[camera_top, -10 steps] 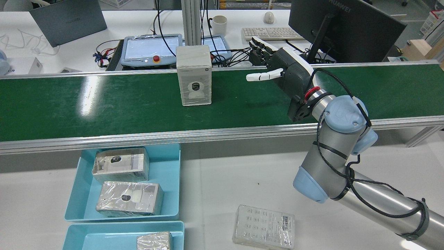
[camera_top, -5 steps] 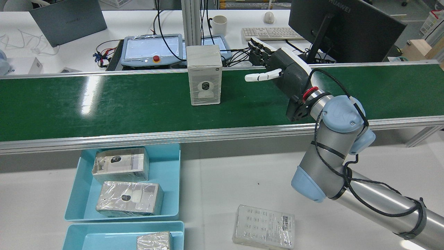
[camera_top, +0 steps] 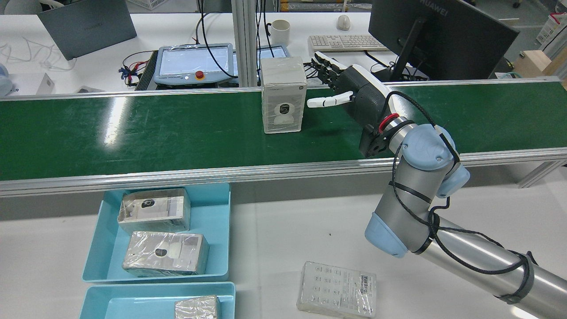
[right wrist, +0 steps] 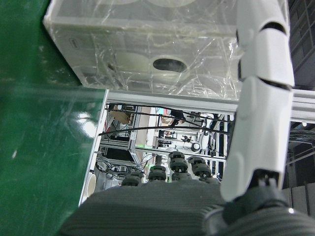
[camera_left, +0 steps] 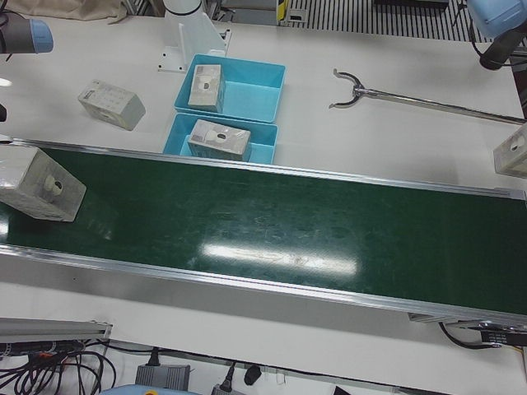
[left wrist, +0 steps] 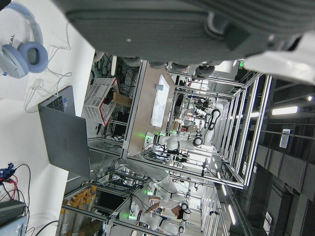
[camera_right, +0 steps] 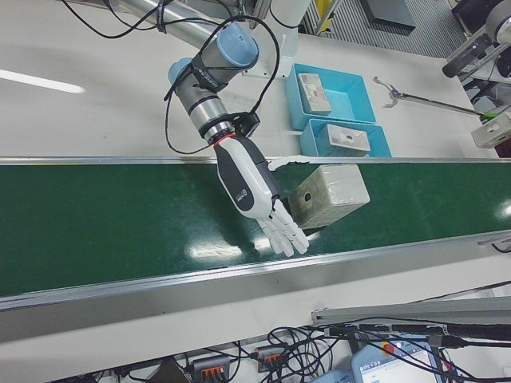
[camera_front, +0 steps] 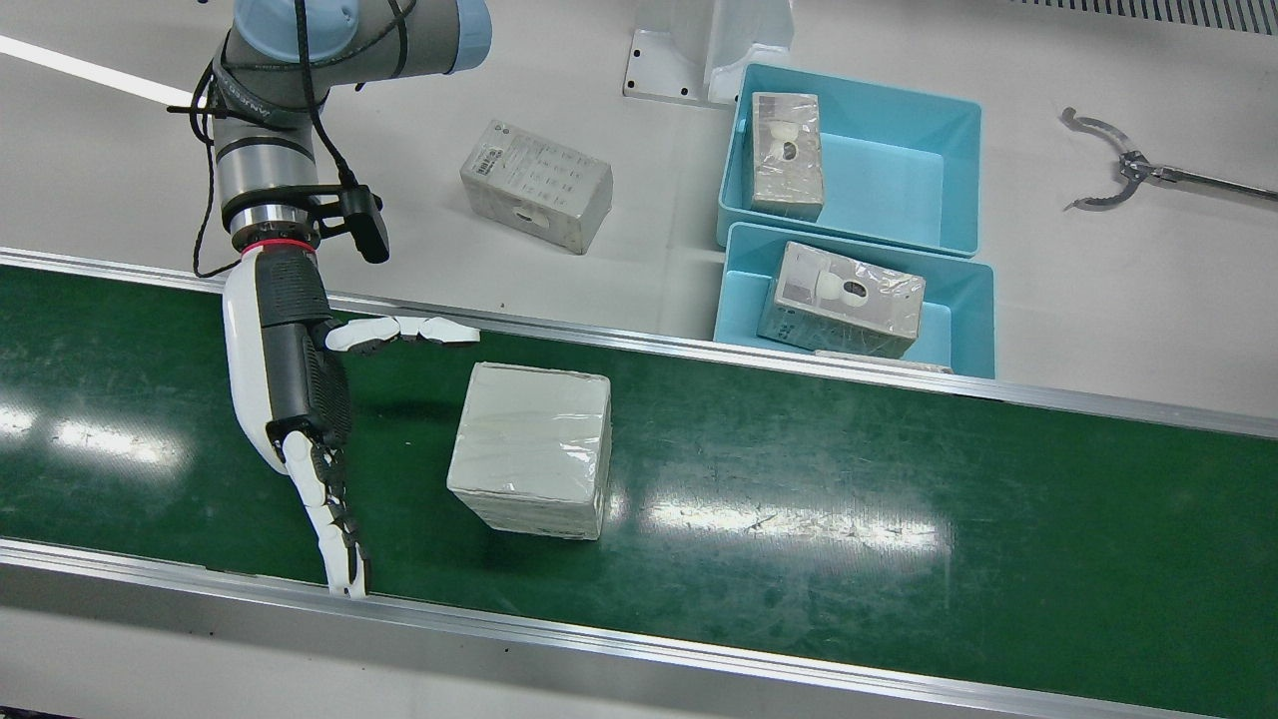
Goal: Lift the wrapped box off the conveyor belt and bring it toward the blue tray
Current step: 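Move the right hand against the side of the white wrapped box, then close the right hand's fingers around the white wrapped box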
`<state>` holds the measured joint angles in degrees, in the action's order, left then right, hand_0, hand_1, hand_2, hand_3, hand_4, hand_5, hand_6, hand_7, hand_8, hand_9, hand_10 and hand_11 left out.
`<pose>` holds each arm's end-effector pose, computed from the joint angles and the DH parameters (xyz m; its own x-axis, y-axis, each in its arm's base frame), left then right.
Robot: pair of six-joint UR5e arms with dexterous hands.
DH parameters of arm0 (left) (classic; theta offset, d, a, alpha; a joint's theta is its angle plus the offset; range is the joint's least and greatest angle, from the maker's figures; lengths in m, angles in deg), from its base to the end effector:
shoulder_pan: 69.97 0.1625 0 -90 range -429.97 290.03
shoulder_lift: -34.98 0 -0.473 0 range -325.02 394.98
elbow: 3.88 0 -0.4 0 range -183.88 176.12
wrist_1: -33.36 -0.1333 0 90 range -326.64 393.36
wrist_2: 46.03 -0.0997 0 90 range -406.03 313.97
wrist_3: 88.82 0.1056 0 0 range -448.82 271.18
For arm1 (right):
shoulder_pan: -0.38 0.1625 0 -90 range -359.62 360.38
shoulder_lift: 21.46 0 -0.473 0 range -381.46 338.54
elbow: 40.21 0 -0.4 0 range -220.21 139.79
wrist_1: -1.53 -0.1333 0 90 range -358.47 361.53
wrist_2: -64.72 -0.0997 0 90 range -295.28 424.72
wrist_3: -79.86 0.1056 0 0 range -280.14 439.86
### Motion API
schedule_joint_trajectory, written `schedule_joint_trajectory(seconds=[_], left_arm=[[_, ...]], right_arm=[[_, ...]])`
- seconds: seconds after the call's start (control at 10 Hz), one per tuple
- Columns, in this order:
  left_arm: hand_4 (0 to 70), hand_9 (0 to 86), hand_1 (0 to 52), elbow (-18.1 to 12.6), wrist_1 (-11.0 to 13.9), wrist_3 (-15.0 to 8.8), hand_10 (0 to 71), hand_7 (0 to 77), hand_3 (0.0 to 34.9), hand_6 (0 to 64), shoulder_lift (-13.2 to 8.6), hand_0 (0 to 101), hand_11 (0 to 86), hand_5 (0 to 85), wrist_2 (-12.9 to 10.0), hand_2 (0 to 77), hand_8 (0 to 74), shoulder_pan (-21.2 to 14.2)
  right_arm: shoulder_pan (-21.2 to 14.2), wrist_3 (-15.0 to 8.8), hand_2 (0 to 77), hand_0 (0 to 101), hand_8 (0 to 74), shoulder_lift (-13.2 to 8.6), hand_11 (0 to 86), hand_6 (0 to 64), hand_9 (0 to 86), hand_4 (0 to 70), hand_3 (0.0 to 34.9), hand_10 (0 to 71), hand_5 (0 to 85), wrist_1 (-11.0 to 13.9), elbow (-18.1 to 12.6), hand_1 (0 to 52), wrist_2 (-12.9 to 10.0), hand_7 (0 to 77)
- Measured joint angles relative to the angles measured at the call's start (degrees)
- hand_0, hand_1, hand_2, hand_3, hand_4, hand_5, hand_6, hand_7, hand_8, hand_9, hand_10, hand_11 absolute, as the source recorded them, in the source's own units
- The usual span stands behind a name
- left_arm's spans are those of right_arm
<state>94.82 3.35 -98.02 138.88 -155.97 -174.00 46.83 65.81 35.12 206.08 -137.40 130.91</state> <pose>-0.2322 -0.5280 0.5796 -0.9762 -0.0789 0.2020 -0.1898 -0.1395 -0.9719 -0.3442 -0.6174 0.3660 -0.9488 0.2900 0.1250 -0.0410 0.2793 -0.9593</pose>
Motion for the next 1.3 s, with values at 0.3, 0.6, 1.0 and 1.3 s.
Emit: schedule_joint_trajectory(seconds=[0.3,0.6,1.0,1.3], left_arm=[[0.0,0.0,0.0,0.0,0.0,0.0,0.5,0.0,0.0,0.0,0.0,0,0.0,1.1,0.0,0.5,0.0,0.0],[0.0,0.0,0.0,0.0,0.0,0.0,0.0,0.0,0.0,0.0,0.0,0,0.0,1.1,0.0,0.5,0.0,0.0],[0.0,0.0,0.0,0.0,0.0,0.0,0.0,0.0,0.0,0.0,0.0,0,0.0,1.1,0.0,1.1,0.0,0.0],[0.0,0.0,0.0,0.0,0.0,0.0,0.0,0.5,0.0,0.0,0.0,0,0.0,1.1,0.0,1.1,0.0,0.0]], right_arm=[[-0.6,-0.1,15.3,47,2.7,-0.1,3.3,0.0,3.3,4.4,0.0,1.1,2.7,-0.6,0.7,14.2,-0.8,0.5],[-1.0,-0.1,15.3,46,2.7,-0.1,3.3,0.0,3.3,4.4,0.0,0.5,2.7,-1.1,1.1,14.2,-1.0,0.5],[-1.1,0.0,15.3,46,2.7,-0.1,3.3,0.0,3.3,6.0,0.0,1.1,3.3,-1.6,1.4,14.2,-1.1,0.5],[-1.1,0.0,16.9,46,2.7,-0.2,6.0,0.0,5.4,8.7,0.0,2.7,6.5,-1.9,1.5,13.1,-1.8,0.5]])
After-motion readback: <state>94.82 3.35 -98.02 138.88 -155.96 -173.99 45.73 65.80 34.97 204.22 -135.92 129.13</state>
